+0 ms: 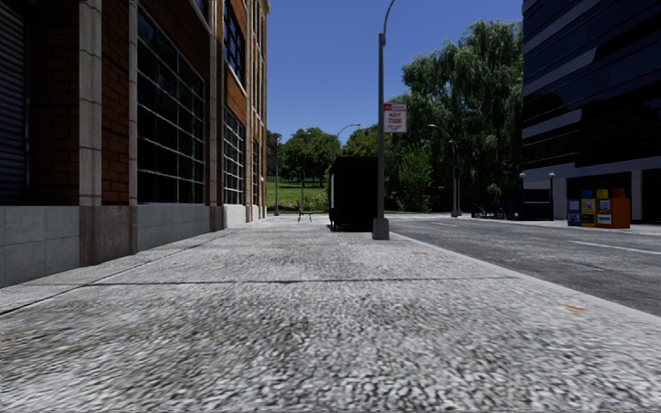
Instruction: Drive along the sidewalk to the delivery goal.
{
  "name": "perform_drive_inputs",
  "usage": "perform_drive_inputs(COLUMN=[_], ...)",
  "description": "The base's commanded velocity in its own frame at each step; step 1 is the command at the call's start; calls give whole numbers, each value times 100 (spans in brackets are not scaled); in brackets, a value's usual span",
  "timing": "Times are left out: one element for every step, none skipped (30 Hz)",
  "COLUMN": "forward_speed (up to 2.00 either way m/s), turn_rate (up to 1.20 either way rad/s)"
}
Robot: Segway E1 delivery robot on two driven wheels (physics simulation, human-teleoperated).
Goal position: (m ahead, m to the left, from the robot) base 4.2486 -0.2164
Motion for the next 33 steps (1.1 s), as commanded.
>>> perform_drive_inputs(forward_speed=[200,200,200,200,200,200,200,200,200,200,200,200,200,200,200,200,200,200,200,200,200,200,200,200,200,200,200,200,200,200,200,200,200], turn_rate=[0,0,0,0,0,0,0,0,0,0,0,0,0,0,0,0,0,0,0,0,0,0,0,0,0,0,0,0,0,0,0,0,0])
